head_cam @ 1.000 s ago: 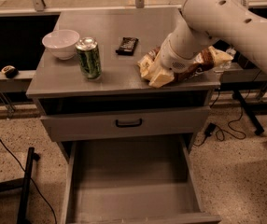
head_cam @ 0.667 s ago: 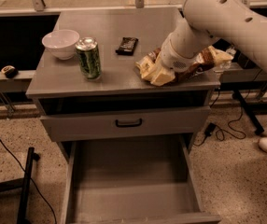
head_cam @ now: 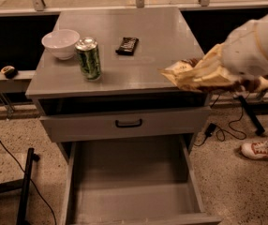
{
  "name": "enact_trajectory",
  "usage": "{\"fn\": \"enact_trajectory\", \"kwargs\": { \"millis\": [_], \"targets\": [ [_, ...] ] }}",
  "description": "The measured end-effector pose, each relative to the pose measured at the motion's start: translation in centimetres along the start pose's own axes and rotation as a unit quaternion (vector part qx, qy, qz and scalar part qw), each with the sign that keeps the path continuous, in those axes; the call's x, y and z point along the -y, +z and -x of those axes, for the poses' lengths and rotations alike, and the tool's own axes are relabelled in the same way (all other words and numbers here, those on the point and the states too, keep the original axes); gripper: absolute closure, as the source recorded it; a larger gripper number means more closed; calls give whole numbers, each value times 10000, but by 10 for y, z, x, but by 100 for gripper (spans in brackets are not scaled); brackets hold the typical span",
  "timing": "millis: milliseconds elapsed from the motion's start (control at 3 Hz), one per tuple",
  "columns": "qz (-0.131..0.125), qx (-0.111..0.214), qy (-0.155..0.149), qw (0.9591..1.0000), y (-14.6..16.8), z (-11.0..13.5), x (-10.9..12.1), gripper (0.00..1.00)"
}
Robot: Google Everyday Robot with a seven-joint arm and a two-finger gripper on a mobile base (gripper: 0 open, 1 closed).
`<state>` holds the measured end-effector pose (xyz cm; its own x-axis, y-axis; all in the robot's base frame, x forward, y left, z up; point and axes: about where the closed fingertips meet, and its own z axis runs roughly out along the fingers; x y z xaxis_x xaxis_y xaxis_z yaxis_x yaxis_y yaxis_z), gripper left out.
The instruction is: Place brown chip bag into middle drawer
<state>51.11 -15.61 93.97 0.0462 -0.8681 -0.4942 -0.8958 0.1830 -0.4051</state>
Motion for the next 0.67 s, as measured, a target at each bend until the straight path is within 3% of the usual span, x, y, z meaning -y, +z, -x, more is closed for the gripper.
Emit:
{"fn": "enact_trajectory", "kwargs": {
  "millis": [333, 667],
  "targets": [
    [98, 346, 428, 9984, -49, -18, -51, 100],
    [30, 559, 615, 9965, -61, -14, -55, 100]
  ]
}}
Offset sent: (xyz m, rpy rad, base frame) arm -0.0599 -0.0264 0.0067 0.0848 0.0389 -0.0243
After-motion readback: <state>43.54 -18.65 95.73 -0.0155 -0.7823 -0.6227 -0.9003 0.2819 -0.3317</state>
